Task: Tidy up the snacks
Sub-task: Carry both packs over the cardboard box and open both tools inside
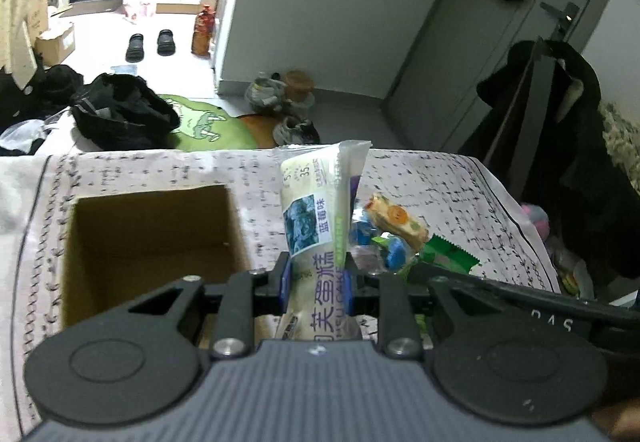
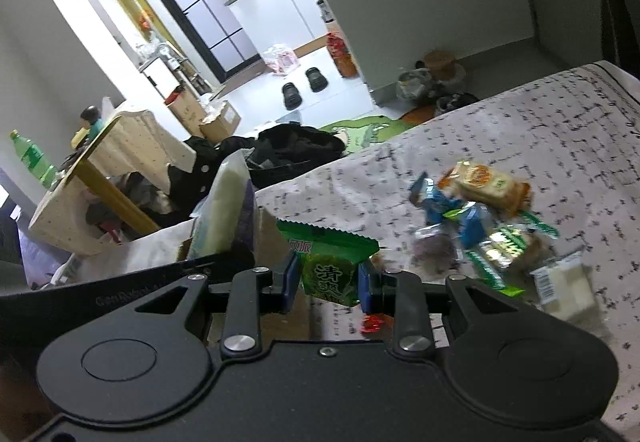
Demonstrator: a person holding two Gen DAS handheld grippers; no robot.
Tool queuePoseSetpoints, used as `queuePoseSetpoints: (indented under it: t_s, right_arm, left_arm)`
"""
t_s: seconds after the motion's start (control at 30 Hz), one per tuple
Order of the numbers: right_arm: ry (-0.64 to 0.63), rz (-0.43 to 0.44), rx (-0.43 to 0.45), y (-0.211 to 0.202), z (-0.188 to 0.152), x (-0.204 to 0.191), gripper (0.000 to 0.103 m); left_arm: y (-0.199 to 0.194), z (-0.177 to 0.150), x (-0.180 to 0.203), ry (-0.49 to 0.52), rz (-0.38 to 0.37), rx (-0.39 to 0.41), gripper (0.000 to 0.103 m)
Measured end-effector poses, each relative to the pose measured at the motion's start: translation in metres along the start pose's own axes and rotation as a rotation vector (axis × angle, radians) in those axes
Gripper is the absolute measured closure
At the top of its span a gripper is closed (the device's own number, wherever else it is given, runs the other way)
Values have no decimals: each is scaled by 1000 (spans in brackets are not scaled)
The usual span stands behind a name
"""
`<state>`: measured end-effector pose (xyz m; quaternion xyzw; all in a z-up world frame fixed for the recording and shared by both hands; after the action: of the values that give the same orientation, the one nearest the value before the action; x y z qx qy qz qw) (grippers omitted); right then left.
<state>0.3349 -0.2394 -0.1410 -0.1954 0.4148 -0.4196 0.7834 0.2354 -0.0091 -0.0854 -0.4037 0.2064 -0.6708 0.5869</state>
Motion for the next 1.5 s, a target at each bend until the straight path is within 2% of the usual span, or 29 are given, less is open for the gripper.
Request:
queuePoseSetpoints:
  t_s: [0.3,0.67,0.9,1.03,1.3,1.37,1.5]
  right_arm:
    - [-19,54,-32,14,-9,-27,74]
    - [-55,92,-94,36,-25,-60,74]
    - [-78,97,-120,45,-31,-72,73]
    - [-79,97,-132,49,-34,-77,73]
    - [-104,101,-170,58,-44,-87,73]
    - [-107,114,-175,58,-44,-88,70]
    - [-115,130,-161,48,-42,-87,62]
  left_arm:
    - [-16,-8,-41,-62,55,6,80]
    - [-17,-29,-86,-135,130,-26,79]
    - [-10,-36,-96,-141,193,-49,79]
    - [-14,-38,-96,-128,226,-33,79]
    - [-22,-38,-98,-134,237,-14,76]
    - [-25,-37,-99,-139,233,-7,70]
    - [-31,-36,-100,-141,223,12,45]
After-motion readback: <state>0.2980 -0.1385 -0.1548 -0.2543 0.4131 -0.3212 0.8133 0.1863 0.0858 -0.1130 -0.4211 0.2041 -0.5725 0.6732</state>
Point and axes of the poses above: each gripper's, at about its wrist camera, not at the fingertips, and y roughly the way its jaws point, x to its right, z to its top, the point moved 2 cm from there along y, roughly the way its jaws point, and after that the axes turned 4 degrees about -x, right-handed, at the moved point
